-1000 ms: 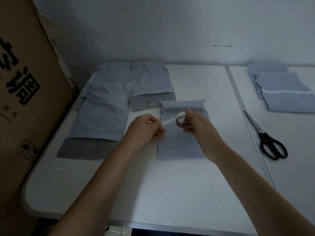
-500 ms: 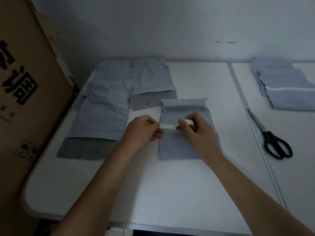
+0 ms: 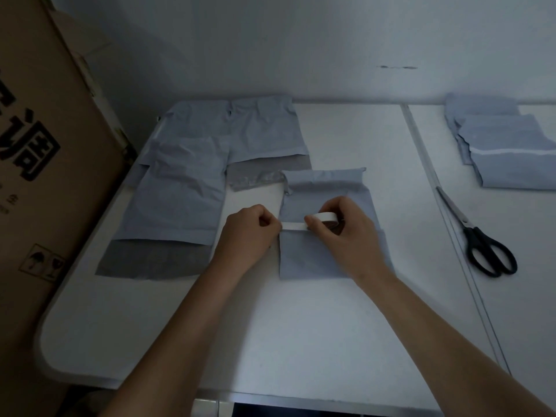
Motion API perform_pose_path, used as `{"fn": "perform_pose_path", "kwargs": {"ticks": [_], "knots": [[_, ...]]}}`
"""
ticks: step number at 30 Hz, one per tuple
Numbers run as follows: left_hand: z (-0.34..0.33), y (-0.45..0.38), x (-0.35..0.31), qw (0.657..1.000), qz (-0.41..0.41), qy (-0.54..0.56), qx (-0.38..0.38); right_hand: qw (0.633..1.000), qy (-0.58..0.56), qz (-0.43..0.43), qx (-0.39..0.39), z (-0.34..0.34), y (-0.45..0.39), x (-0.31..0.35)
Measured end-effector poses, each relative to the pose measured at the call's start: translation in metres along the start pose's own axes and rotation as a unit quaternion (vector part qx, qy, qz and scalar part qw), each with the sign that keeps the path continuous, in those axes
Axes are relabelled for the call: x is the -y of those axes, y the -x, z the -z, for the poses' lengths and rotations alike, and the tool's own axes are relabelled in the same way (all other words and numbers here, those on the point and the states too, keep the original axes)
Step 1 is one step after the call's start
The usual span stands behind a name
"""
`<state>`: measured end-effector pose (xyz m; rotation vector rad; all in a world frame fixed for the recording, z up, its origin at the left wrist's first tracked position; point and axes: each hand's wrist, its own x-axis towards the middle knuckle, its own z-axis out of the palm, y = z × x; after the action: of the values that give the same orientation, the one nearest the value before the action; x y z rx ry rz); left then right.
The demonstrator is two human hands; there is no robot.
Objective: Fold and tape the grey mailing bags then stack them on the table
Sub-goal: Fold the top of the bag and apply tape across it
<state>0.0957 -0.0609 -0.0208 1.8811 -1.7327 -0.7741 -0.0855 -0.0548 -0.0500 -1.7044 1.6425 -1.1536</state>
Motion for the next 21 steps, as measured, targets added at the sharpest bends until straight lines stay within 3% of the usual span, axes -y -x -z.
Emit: {"fn": "perform_pose_path", "kwargs": {"ticks": [21], "knots": [[-0.0088, -0.0003, -0.0011, 0.995, -0.041, -0.085, -0.043, 1.0, 0.001, 0.029, 0.01, -0.0009, 0.0003, -0.0025]]}}
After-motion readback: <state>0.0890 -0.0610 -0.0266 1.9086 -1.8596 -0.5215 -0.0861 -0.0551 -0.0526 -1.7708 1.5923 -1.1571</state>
